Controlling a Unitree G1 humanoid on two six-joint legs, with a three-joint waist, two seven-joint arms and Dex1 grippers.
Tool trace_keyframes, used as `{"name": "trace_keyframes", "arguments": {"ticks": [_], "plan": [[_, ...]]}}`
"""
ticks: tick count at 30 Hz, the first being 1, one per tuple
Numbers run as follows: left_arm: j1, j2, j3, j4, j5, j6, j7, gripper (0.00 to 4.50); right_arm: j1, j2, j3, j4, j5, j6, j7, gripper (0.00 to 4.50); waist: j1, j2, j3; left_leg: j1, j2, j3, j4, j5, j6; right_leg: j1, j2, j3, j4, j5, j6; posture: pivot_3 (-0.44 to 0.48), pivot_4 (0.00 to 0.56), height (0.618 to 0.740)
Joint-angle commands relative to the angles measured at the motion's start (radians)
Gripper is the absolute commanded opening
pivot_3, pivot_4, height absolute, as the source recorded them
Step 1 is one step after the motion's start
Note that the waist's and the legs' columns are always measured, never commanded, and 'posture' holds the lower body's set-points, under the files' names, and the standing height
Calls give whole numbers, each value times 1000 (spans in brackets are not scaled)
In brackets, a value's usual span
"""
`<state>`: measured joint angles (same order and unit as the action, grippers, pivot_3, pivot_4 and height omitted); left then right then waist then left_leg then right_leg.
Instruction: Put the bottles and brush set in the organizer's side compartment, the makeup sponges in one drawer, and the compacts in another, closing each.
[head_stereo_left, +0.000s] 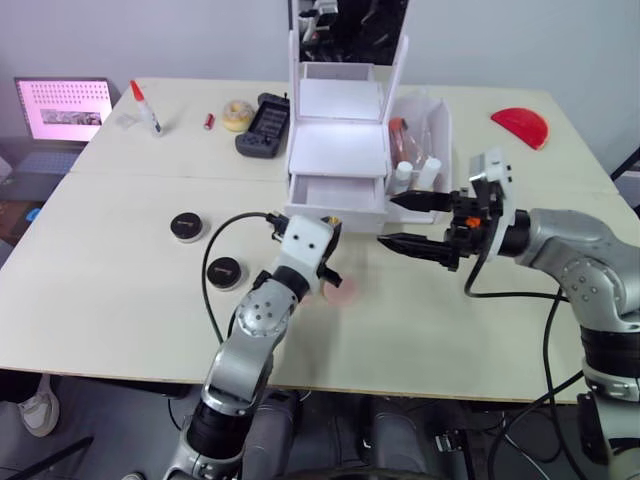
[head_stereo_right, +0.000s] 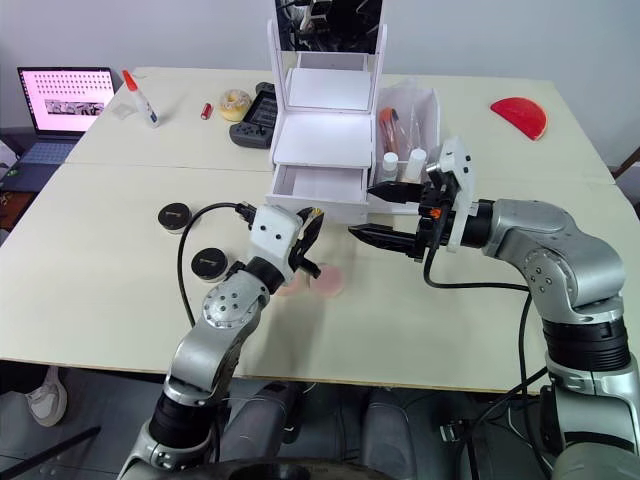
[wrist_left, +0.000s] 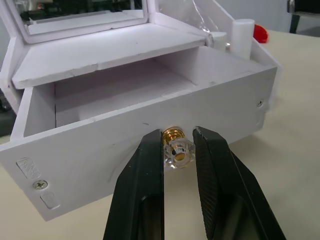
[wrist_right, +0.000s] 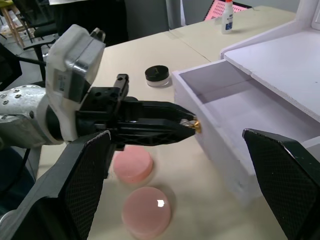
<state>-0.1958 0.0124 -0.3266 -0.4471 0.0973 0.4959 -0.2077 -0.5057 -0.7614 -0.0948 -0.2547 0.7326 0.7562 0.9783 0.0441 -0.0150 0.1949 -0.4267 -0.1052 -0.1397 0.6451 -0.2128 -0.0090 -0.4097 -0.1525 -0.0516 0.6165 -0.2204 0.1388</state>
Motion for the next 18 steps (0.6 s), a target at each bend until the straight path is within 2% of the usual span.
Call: {"name": "trace_keyframes", "arguments": {"ticks": [1, 10, 18], "plan": [[13, 10, -58, -84, -49, 16, -63, 321, -24, -5, -29, -29, 17, -13, 6, 4500, 0, 0, 0, 0, 0, 0, 0, 0, 0, 0, 0, 0, 0, -1, 1, 0, 150, 737], [6, 11, -55, -84, -71, 38, -68, 321, -31, -3, -25, -28, 17, -12, 7, 4500, 2, 0, 0, 0, 0, 0, 0, 0, 0, 0, 0, 0, 0, 0, 1, 0, 150, 737], [19, 52, -39, -128, -91, 60, -89, 4363, -26, -5, -31, -36, 21, -6, 0, 4500, -7, 1, 0, 0, 1, 1, 0, 0, 0, 0, 1, 0, 0, -1, 1, 0, 150, 737]]}}
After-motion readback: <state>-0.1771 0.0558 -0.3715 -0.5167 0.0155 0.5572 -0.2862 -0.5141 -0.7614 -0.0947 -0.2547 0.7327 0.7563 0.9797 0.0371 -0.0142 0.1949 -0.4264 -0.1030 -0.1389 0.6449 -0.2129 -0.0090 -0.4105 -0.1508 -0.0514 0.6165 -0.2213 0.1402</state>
